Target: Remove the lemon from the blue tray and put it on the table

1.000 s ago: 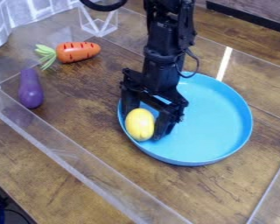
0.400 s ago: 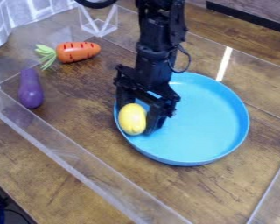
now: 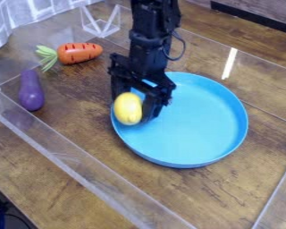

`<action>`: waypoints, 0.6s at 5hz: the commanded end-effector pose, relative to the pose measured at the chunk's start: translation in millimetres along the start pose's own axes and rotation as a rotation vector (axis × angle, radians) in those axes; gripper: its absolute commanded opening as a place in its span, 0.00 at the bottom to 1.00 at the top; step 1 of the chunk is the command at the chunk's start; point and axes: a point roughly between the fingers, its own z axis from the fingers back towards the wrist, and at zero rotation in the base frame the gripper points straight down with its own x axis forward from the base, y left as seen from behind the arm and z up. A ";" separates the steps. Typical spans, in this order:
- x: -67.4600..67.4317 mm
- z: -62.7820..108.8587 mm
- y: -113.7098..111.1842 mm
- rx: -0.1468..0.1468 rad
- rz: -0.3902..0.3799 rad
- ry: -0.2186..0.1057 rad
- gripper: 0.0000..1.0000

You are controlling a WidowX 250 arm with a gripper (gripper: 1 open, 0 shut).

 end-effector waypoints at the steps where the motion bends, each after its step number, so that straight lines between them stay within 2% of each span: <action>1: -1.6 28.1 15.3 0.015 0.029 -0.077 0.00; 3: -8.9 18.8 35.0 0.044 0.053 -0.048 0.00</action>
